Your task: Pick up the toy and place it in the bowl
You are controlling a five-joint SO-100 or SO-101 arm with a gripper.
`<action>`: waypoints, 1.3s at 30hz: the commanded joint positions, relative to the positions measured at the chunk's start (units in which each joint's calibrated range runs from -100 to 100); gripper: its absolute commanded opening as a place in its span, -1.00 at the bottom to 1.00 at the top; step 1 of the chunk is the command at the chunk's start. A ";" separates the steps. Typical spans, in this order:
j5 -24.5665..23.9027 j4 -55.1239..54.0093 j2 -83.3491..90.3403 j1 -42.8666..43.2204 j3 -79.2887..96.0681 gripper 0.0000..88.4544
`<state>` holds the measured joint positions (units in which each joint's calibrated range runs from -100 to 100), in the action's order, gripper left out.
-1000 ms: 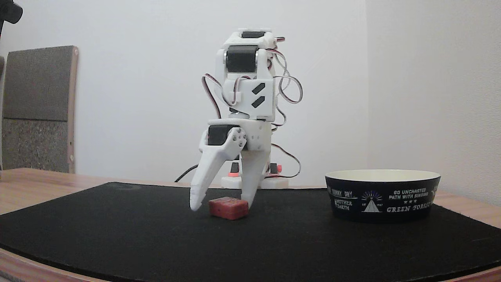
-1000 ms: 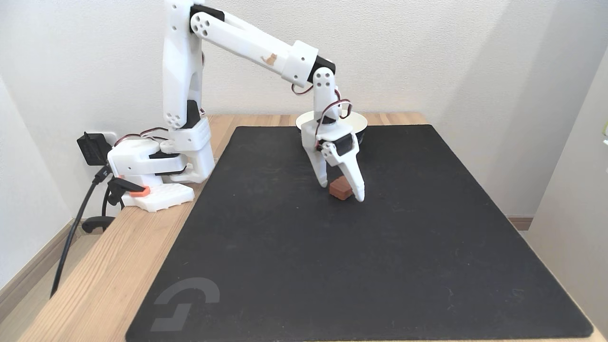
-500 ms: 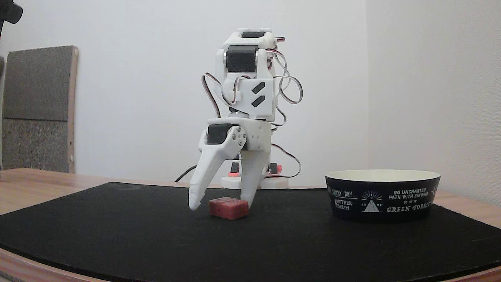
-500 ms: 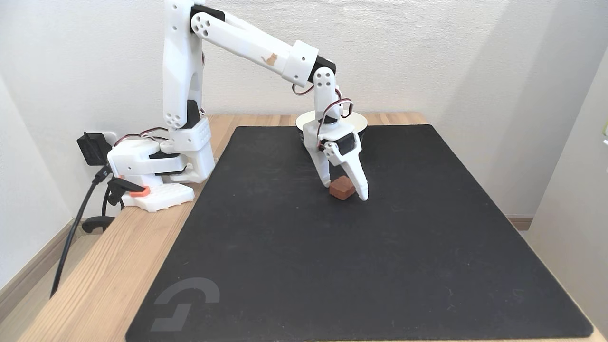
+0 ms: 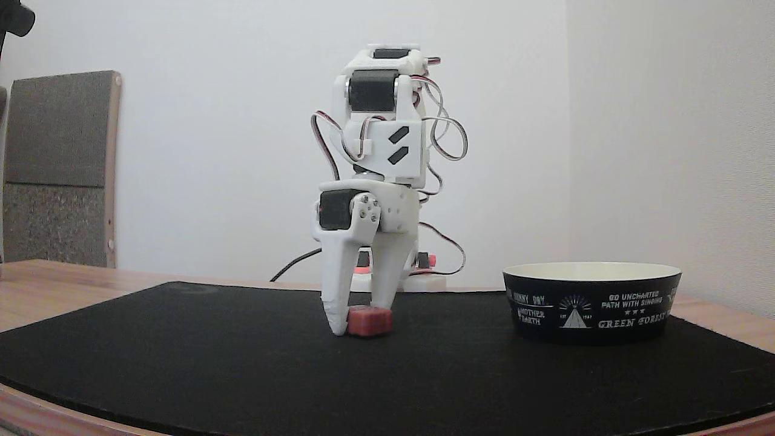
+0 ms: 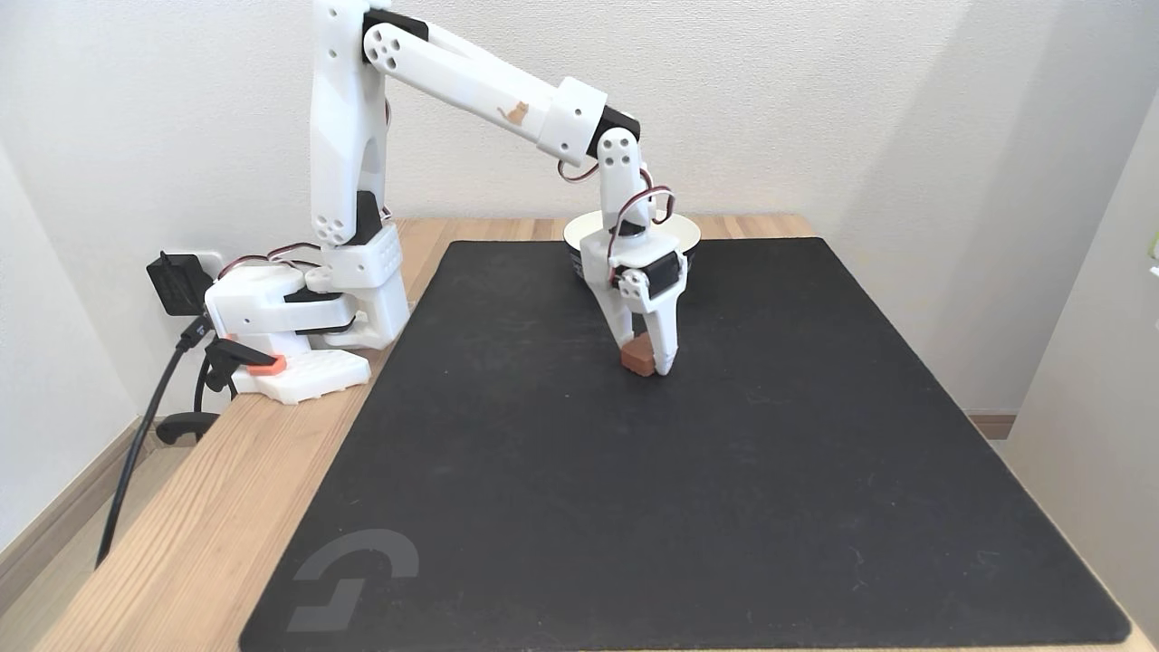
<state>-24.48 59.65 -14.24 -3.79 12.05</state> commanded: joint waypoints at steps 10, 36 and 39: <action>11.54 -10.37 22.03 8.35 -1.18 -0.95; 19.52 -26.71 52.71 23.57 33.07 -0.26; 20.09 -24.08 62.97 16.54 38.83 -0.58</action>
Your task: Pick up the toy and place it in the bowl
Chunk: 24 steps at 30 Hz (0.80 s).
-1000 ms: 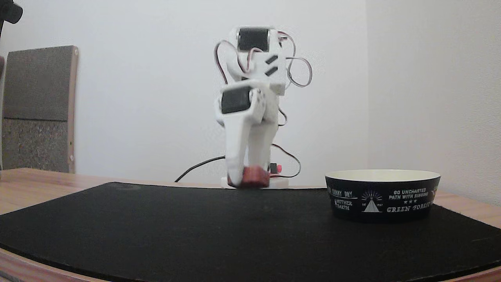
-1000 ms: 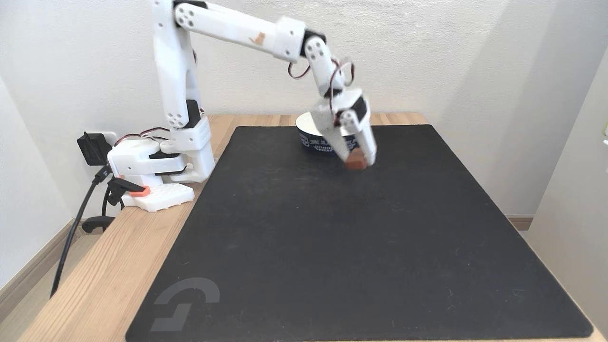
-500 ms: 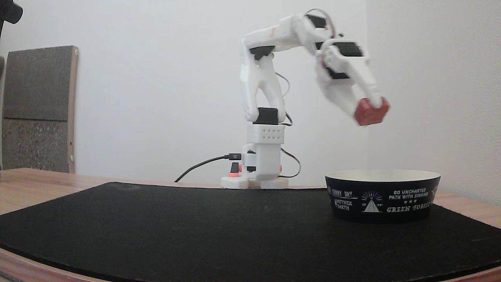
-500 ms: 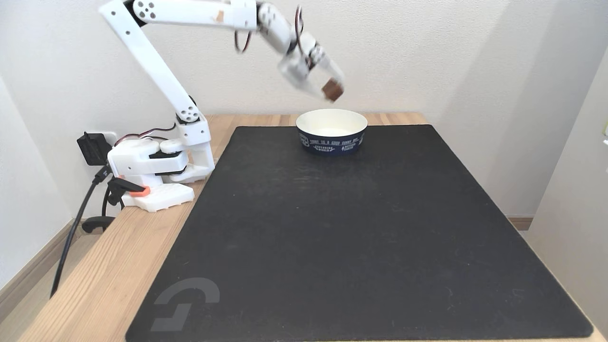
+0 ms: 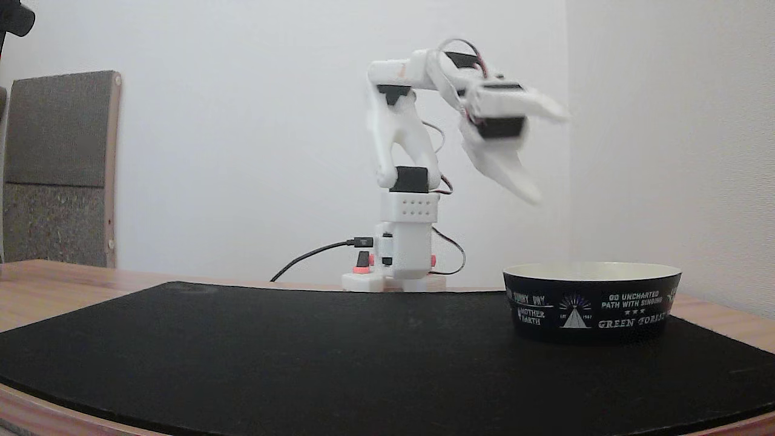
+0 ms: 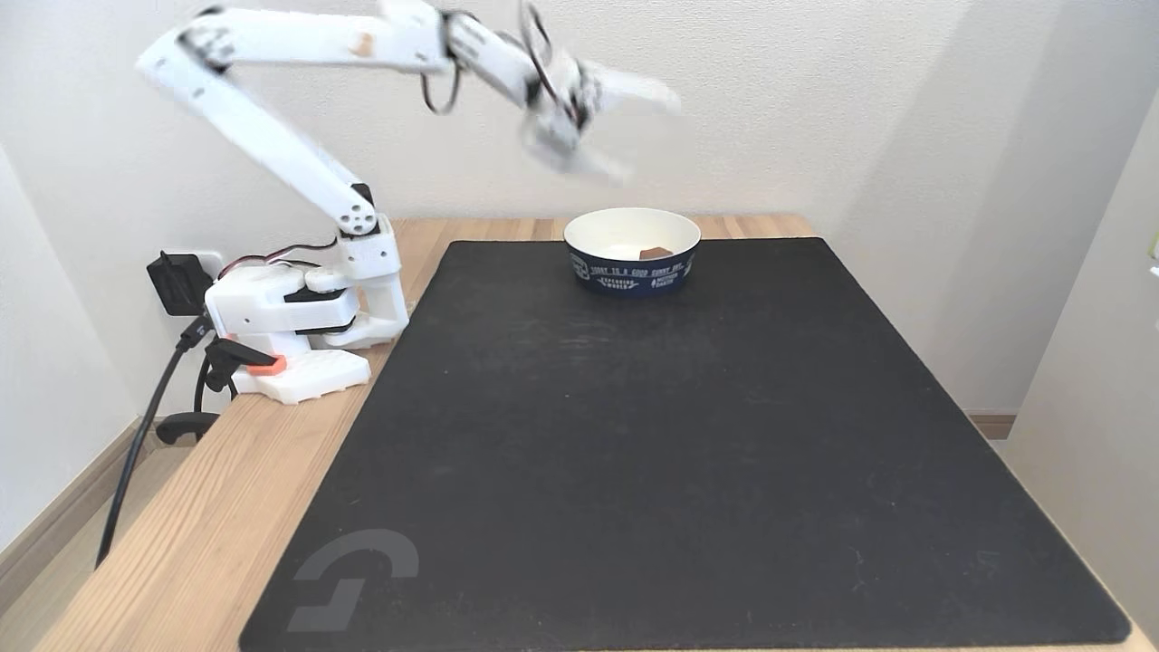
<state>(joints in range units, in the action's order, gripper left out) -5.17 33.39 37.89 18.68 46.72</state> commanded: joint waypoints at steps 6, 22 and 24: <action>0.84 2.68 29.93 -13.96 30.03 -0.94; 0.79 18.35 61.53 -10.11 52.74 -0.95; 0.58 20.04 61.53 -10.03 52.74 -0.95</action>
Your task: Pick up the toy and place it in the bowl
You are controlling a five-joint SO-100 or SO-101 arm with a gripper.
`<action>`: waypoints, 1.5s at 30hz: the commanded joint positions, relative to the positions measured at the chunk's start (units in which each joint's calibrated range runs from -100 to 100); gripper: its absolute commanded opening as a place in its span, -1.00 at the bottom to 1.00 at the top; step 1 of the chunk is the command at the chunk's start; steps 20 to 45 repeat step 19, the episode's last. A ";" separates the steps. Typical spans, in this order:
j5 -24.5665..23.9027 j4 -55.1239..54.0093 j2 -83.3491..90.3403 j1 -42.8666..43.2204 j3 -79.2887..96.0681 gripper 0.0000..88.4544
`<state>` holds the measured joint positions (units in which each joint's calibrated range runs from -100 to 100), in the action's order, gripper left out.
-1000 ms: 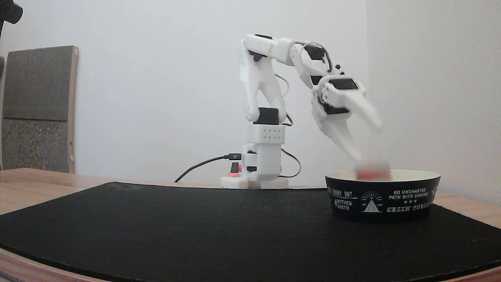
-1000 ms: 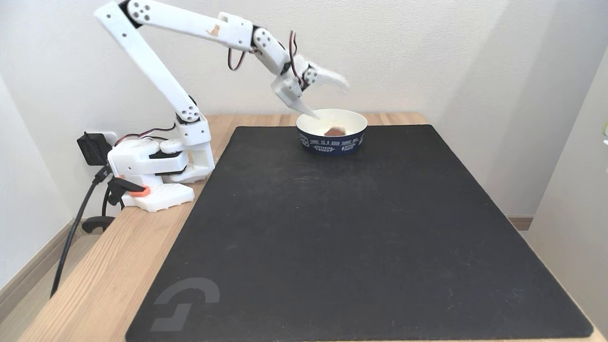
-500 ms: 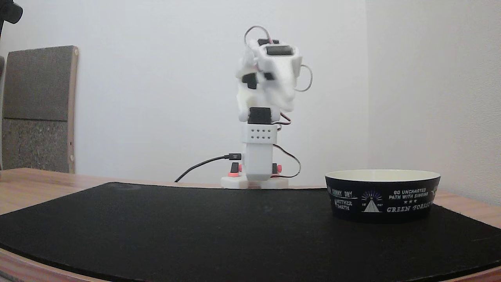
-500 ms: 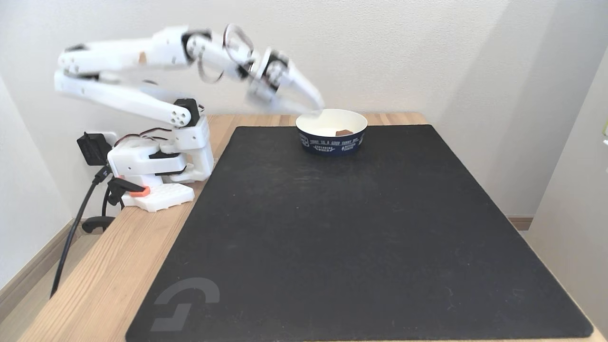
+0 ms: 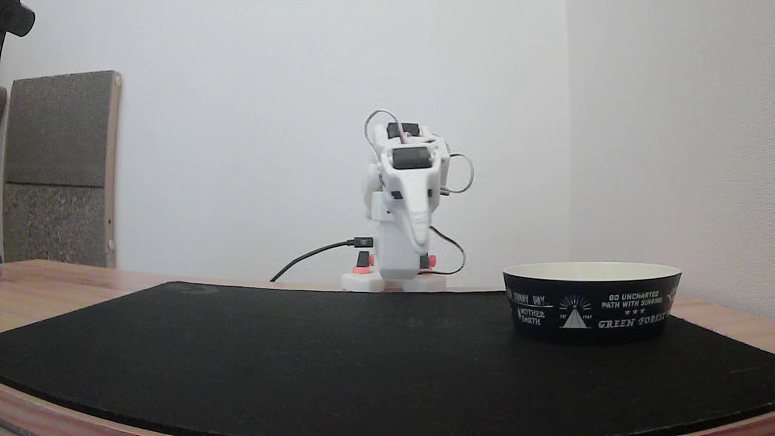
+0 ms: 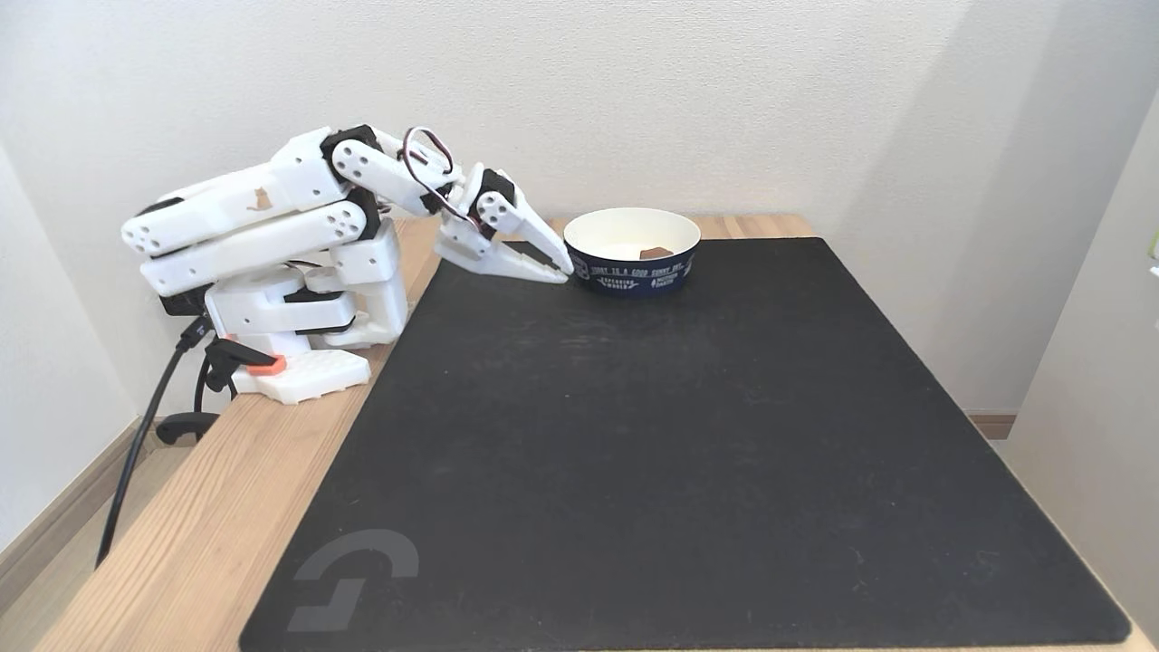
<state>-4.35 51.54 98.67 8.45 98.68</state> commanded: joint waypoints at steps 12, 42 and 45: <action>-0.19 1.89 0.75 -0.12 0.69 -0.94; -0.19 1.89 0.75 -0.12 0.69 -0.94; -0.19 1.89 0.75 -0.12 0.69 -0.94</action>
